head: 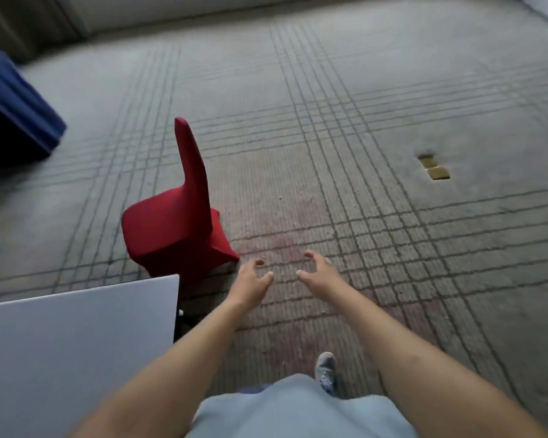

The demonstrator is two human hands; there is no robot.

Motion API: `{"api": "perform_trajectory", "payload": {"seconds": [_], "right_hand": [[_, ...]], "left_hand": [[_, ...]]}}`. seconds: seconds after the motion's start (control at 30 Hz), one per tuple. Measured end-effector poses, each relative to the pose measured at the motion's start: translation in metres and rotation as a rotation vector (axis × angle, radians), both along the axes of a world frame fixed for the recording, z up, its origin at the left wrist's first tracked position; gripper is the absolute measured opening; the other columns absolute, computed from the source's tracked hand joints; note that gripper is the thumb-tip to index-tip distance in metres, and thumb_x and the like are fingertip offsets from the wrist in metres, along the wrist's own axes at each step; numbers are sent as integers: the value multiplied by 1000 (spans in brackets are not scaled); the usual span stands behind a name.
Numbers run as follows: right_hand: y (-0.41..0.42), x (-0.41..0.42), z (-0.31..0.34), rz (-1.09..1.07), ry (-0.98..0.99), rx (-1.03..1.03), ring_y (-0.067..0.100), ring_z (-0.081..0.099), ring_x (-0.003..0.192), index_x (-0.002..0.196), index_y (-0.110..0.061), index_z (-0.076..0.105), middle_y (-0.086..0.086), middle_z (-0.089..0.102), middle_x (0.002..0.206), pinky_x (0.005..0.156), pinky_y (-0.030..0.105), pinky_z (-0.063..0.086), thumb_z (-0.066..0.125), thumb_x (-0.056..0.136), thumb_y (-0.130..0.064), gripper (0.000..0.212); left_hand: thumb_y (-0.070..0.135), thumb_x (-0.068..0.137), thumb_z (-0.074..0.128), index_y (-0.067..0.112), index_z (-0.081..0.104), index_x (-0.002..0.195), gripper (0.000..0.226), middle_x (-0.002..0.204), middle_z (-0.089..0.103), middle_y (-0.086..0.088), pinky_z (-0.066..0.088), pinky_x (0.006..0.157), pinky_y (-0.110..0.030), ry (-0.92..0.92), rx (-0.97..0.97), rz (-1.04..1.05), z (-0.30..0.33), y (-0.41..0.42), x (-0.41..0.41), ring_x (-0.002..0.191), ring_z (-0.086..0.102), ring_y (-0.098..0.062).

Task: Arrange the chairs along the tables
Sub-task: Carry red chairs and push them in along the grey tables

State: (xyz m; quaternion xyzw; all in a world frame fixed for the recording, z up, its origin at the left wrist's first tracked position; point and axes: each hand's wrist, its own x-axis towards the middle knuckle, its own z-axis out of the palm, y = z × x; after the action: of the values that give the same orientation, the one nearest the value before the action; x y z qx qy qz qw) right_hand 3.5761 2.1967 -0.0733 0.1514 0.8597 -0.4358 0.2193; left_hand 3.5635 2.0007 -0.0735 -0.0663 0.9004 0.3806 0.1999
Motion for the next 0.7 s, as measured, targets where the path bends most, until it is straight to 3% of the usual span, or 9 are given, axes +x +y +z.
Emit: {"api": "perform_trajectory", "payload": {"seconds": [0.13,0.3,0.37,0.47,0.7], "right_hand": [[10,-43,5,69,-32,-27,30,47,135,149,-22,42,14,42,150,108,32,38,65,91,-34,64],[16,-100,6,177,-27,-13,24,53,123,149,-24,41,12,41,150,101,30,42,64,91,-36,64],[17,-126,10,209,-36,-5,21,54,114,149,-23,42,11,42,149,95,28,42,64,91,-36,63],[24,-166,14,246,-52,16,26,53,126,147,-24,44,12,43,147,101,33,46,66,90,-34,62],[37,-298,9,271,-59,127,22,55,120,149,-23,41,8,40,150,94,29,45,64,93,-32,62]], "left_hand": [[27,93,66,12,53,134,46,135,49,-10,36,94,-19,-5,4,52,6,19,-30,125,51,-21],[30,92,66,14,54,132,45,133,50,-11,41,106,-35,13,10,155,7,21,-79,122,52,-24],[30,92,65,14,53,133,45,134,48,-10,41,105,-34,6,23,189,4,25,-100,122,52,-23],[29,93,65,14,51,135,47,138,46,-10,39,104,-32,-24,60,213,-4,41,-138,125,49,-24],[28,94,63,13,51,136,47,141,44,-12,37,102,-28,-80,162,207,-35,71,-269,127,48,-25]]}}
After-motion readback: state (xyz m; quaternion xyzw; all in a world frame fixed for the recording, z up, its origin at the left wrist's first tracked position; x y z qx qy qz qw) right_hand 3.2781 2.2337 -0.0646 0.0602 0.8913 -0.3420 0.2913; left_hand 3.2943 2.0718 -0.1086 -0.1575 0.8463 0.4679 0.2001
